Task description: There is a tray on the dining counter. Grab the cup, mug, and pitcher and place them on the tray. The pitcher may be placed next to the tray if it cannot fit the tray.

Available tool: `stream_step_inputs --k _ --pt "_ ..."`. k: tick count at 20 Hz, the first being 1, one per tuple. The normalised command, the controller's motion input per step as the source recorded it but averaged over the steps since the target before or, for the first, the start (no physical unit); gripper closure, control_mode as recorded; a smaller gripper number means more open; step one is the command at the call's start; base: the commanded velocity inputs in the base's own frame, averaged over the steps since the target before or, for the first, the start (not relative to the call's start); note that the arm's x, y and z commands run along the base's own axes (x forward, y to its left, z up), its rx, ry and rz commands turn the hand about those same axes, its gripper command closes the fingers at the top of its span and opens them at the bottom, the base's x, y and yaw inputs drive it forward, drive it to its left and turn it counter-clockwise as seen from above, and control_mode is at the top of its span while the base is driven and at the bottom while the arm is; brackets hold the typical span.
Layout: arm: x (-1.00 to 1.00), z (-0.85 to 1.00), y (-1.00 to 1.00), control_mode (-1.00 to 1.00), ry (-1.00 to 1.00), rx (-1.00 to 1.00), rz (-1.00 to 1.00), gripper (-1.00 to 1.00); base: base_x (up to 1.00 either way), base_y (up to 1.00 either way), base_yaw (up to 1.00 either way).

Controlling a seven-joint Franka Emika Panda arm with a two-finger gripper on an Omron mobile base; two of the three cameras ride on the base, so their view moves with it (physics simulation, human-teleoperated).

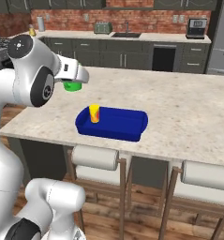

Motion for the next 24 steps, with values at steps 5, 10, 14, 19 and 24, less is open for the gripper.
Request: stream_step_inputs --k 5,10,14,19,24 --pt "0.00 0.00 0.00 1.00 0.00 0.00 0.00 1.00 0.07 -0.18 0.11" --pt "0.18 -0.03 -0.36 -1.00 0.01 0.00 0.15 1.00 0.04 -0.05 0.02" --pt "0.19 -0.19 -0.50 -1.00 0.06 0.00 0.38 1.00 0.00 0.00 0.00" --pt "0.14 -0.20 -0.45 -1.00 0.04 0.00 0.38 1.00 0.00 0.00 0.00" --pt "0.14 -0.21 -0.28 -1.00 0.00 0.00 0.33 1.00 0.00 0.00 0.00"
